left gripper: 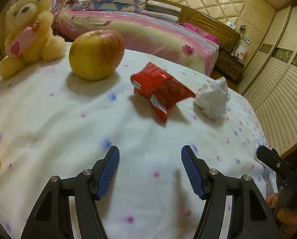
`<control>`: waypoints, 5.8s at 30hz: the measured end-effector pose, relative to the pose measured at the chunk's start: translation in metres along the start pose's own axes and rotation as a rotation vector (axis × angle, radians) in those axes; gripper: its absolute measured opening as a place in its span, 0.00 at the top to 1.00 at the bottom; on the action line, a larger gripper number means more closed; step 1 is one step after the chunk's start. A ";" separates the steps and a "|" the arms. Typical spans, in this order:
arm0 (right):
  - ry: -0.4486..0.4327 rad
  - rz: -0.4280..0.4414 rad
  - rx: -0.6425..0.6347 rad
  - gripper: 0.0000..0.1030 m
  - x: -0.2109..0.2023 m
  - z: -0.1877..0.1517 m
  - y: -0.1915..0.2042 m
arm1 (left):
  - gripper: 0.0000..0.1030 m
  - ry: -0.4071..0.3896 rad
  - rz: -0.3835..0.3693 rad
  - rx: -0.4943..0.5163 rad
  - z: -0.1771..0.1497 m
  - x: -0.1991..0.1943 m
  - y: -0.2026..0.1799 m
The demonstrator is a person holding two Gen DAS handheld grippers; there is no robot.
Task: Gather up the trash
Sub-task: 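Move both grippers back over the bed toward the red packet and white tissue, then grasp the red snack packet with the left gripper while the right grasps the white tissue, then carry the red packet and white tissue over the trash bin with both grippers, then lower the red packet and white tissue into the bin opening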
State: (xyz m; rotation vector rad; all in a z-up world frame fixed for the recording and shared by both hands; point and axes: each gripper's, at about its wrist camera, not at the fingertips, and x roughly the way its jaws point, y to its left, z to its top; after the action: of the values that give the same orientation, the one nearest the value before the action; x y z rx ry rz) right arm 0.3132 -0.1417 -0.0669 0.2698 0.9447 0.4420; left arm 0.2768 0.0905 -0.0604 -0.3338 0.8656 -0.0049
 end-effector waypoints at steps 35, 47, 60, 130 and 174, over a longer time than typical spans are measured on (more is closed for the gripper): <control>0.031 0.055 0.036 0.71 0.042 0.023 0.003 | 0.90 -0.010 -0.129 0.036 0.028 0.054 -0.008; -0.022 0.011 0.146 0.71 -0.023 -0.024 -0.029 | 0.90 0.017 -0.220 0.104 0.001 0.042 -0.044; -0.084 -0.040 0.206 0.71 -0.070 -0.051 -0.044 | 0.90 0.028 -0.269 0.157 -0.017 0.028 -0.065; -0.208 -0.169 0.347 0.71 -0.165 -0.097 -0.105 | 0.90 0.072 -0.384 0.420 -0.054 0.036 -0.190; -0.263 -0.252 0.419 0.71 -0.208 -0.111 -0.140 | 0.90 0.088 -0.424 0.520 -0.064 0.049 -0.253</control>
State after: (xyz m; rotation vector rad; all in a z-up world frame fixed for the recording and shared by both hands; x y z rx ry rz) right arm 0.1504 -0.3608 -0.0371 0.5673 0.7929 -0.0294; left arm 0.2940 -0.1745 -0.0619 -0.0218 0.8344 -0.6323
